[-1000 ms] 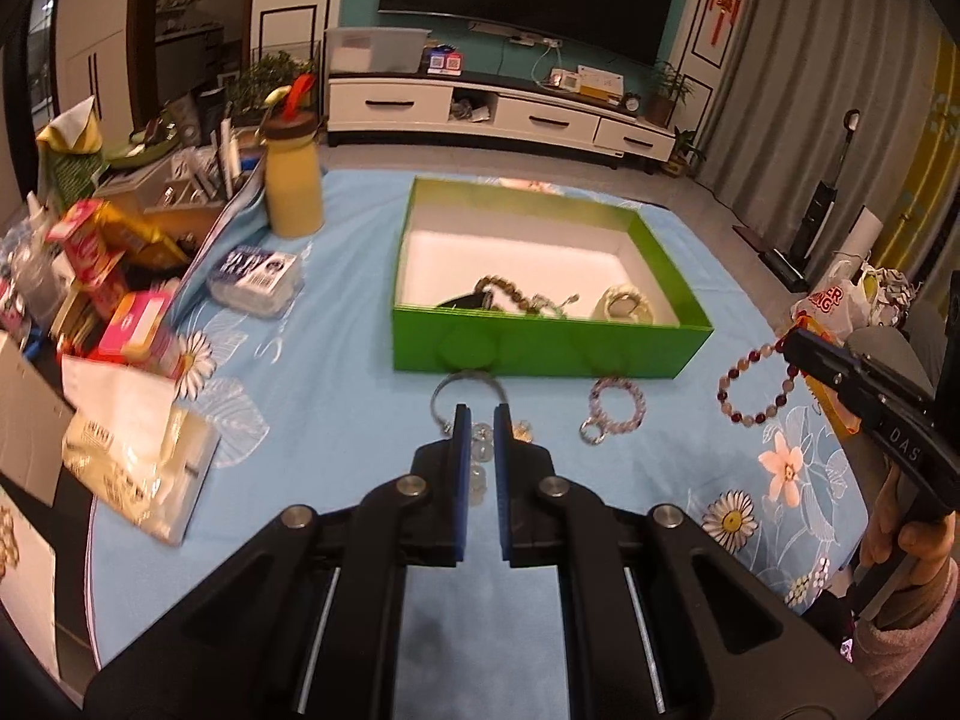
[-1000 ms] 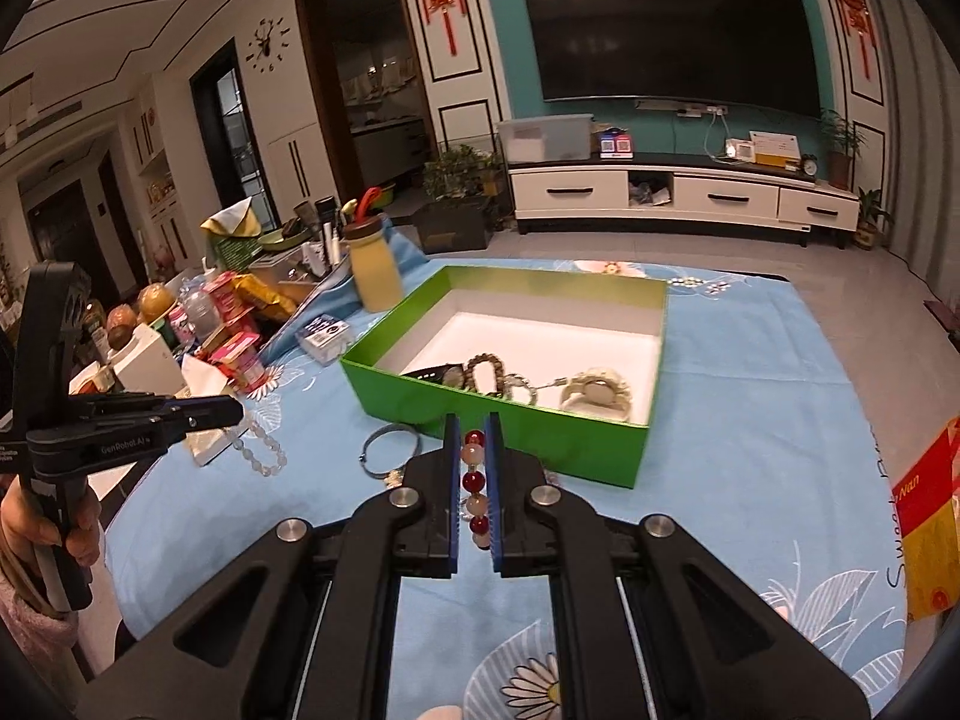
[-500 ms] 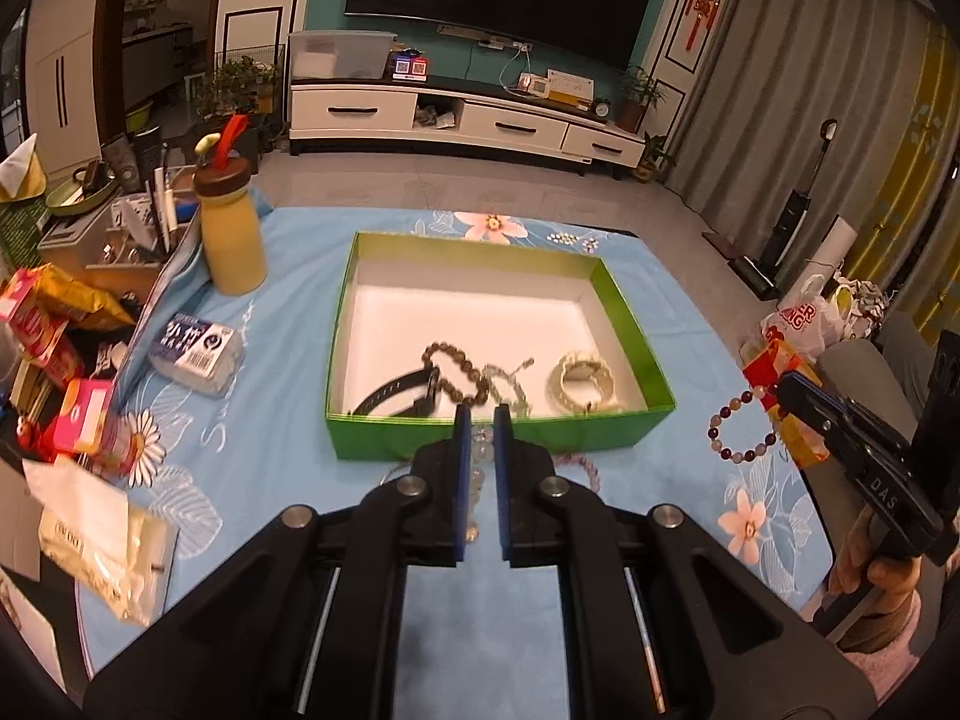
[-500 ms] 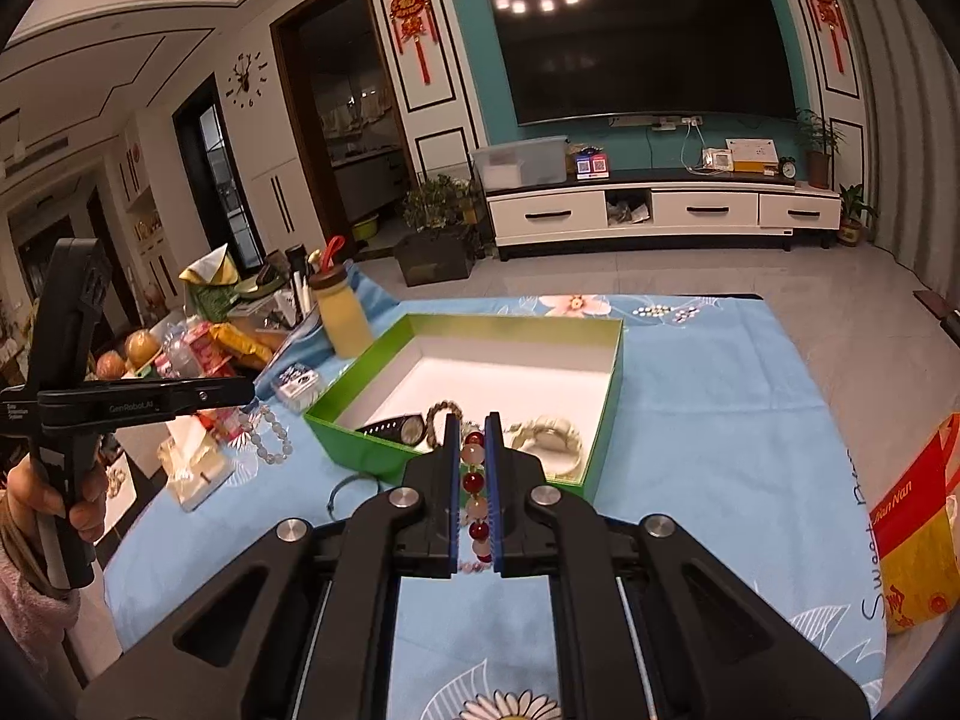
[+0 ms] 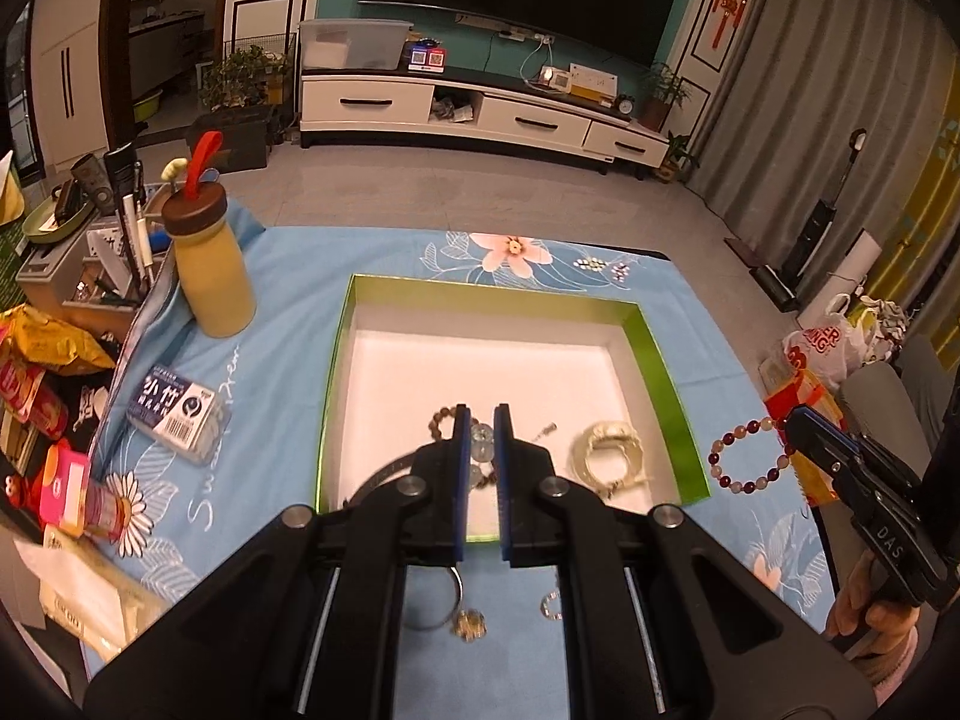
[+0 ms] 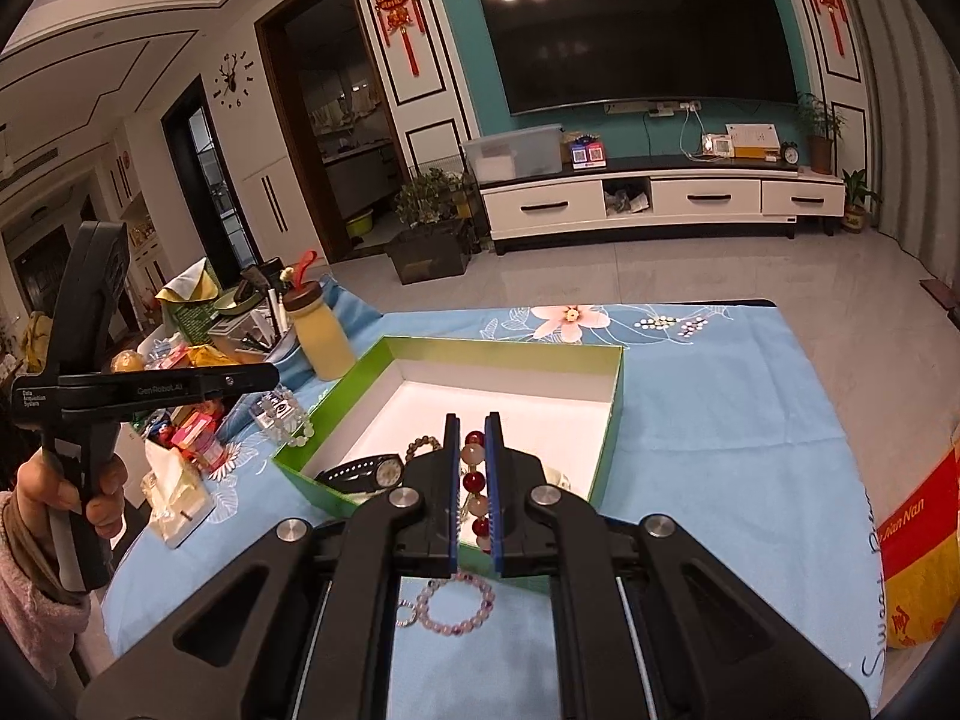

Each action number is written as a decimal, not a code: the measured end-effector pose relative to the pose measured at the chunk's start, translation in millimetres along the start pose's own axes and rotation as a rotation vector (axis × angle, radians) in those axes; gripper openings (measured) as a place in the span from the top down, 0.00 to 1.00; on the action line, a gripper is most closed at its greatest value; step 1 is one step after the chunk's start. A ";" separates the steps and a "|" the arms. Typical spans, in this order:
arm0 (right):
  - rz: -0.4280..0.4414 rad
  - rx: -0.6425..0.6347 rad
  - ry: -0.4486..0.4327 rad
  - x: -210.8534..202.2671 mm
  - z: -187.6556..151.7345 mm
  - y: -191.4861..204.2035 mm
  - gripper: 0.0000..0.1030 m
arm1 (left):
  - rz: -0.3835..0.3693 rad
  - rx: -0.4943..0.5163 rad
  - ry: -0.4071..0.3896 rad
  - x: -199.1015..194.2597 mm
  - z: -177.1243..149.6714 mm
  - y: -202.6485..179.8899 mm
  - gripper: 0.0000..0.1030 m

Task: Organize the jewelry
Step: 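Carry both bracelets over the green box and open both tools to drop them, then move both open tools back out toward the bangle and charm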

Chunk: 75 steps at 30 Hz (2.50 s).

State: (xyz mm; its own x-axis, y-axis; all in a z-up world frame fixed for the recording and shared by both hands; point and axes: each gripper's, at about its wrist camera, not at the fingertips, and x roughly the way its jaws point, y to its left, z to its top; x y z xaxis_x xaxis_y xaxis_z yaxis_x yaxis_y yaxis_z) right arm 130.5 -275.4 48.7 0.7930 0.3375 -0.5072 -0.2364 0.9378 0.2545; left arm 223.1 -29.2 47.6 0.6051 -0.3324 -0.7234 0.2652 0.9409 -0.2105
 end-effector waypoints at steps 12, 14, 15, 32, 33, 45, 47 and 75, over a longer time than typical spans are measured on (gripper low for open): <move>-0.020 0.016 0.064 64.3 23.7 -8.1 0.93 | 0.026 -0.019 0.060 62.3 23.5 7.7 0.93; -0.023 0.020 0.076 73.4 24.2 -7.7 0.93 | 0.029 -0.026 0.070 72.7 27.8 9.1 0.93; -0.024 0.023 0.083 78.2 24.7 -8.1 0.93 | 0.033 -0.029 0.077 79.1 30.0 10.6 0.93; -0.058 0.076 0.185 141.7 29.6 -14.2 0.93 | 0.078 -0.057 0.146 131.7 39.8 22.9 0.93; -0.060 0.077 0.192 144.7 29.4 -14.7 0.93 | 0.083 -0.058 0.148 133.2 40.1 23.7 0.93; -0.087 0.124 0.240 159.5 26.7 -26.8 0.91 | 0.076 -0.053 0.164 138.2 37.9 22.4 0.82; -0.102 0.136 0.237 157.8 26.2 -30.7 0.87 | 0.068 -0.046 0.159 134.6 36.4 19.4 0.58; -0.007 0.056 0.133 -19.1 -57.3 1.4 0.35 | 0.090 -0.109 0.087 -25.0 -110.8 54.6 0.02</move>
State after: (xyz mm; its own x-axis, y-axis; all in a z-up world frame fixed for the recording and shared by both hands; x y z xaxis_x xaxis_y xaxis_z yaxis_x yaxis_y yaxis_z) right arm 82.8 -275.8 11.5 0.7125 0.3422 -0.6126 -0.1963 0.9354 0.2942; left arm 139.3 37.6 -18.6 0.5544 -0.2437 -0.7958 0.1268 0.9697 -0.2086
